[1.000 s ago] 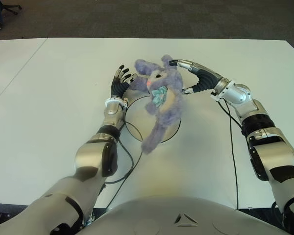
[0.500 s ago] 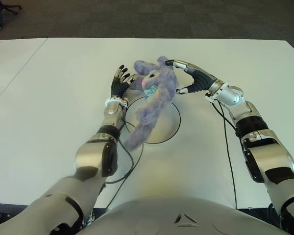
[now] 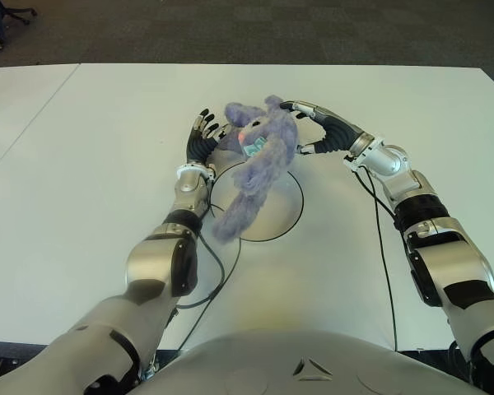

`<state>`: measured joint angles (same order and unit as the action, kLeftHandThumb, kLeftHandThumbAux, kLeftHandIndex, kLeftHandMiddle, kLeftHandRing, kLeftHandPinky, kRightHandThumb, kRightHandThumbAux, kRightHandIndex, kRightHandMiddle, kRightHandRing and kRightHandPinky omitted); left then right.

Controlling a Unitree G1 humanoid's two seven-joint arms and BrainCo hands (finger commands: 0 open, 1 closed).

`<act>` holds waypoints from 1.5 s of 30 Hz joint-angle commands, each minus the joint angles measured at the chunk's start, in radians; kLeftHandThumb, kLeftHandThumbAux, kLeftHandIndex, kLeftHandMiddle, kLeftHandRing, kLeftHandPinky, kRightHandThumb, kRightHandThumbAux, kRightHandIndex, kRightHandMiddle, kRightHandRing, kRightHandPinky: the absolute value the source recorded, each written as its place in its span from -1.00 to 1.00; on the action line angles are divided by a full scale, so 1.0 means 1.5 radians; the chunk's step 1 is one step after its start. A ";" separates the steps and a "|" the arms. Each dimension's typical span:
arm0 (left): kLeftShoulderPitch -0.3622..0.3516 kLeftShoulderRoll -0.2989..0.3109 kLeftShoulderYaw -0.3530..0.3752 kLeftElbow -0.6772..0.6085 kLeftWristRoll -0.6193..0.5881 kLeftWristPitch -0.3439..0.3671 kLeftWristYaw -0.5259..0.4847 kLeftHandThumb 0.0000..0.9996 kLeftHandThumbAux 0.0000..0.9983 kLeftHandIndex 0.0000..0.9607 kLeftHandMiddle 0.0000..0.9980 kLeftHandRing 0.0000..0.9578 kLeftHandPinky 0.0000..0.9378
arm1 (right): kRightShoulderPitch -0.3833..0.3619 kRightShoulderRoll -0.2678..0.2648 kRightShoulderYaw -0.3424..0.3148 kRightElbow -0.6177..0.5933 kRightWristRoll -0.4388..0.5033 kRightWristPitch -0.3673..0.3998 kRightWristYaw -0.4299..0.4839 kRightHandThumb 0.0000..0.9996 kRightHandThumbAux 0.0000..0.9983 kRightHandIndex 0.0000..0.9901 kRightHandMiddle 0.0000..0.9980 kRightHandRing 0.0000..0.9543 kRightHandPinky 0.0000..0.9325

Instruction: Put the doll into the plate.

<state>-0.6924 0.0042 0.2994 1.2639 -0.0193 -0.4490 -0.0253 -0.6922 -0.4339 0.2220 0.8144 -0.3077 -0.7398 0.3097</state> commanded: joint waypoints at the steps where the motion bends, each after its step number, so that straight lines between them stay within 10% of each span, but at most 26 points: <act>1: 0.077 -0.019 -0.004 0.065 0.007 0.103 0.027 -0.77 0.44 -0.93 -0.78 -0.72 -0.63 | 0.000 0.018 0.005 0.008 0.004 0.022 0.010 -0.22 0.49 -0.85 -0.79 -0.69 -0.51; 15: 0.080 -0.019 -0.001 0.064 0.008 0.098 0.025 -0.77 0.47 -0.92 -0.77 -0.71 -0.61 | 0.001 0.026 0.014 0.023 -0.002 0.050 0.030 -0.05 0.56 -0.80 -0.56 -0.35 -0.16; 29: 0.081 -0.017 0.003 0.064 0.005 0.099 0.021 -0.74 0.48 -0.90 -0.77 -0.71 -0.59 | -0.034 0.009 0.071 0.053 0.004 -0.046 0.178 -0.58 0.18 -1.00 -0.98 -0.97 -0.94; 45: 0.082 -0.020 0.006 0.063 0.001 0.090 0.016 -0.81 0.55 -0.90 -0.77 -0.72 -0.61 | -0.052 -0.027 0.076 0.026 0.021 -0.081 0.224 -0.45 -0.44 -1.00 -1.00 -1.00 -1.00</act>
<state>-0.6918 0.0030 0.3010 1.2640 -0.0109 -0.4485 -0.0087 -0.7848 -0.4708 0.3074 0.8551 -0.2645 -0.8606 0.5963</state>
